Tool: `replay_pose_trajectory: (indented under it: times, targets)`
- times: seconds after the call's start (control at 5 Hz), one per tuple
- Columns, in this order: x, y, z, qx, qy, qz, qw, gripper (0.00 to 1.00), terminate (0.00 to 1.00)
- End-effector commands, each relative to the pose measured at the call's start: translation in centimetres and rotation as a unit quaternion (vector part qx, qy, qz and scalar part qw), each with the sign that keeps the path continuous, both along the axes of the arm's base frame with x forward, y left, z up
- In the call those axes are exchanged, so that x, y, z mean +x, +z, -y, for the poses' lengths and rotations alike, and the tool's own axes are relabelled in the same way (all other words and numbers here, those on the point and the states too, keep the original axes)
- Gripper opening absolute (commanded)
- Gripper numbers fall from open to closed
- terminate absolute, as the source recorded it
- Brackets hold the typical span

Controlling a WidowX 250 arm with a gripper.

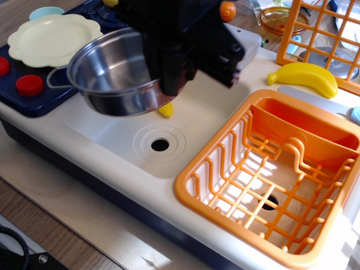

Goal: Put pan from drying rack into sink

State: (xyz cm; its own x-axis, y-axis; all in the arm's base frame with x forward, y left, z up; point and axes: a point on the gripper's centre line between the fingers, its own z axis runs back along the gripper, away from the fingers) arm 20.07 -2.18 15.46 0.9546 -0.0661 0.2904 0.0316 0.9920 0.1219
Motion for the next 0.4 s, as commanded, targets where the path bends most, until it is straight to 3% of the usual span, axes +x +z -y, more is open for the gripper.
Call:
replay_pose_trajectory:
  times: [0.0,0.2]
  targets:
    - [0.1,-0.41,-0.24,-0.002,-0.01,0.027,0.9996,1.0,0.0]
    - [0.1,-0.41,-0.24,-0.002,-0.01,0.027,0.9996,1.0,1.0]
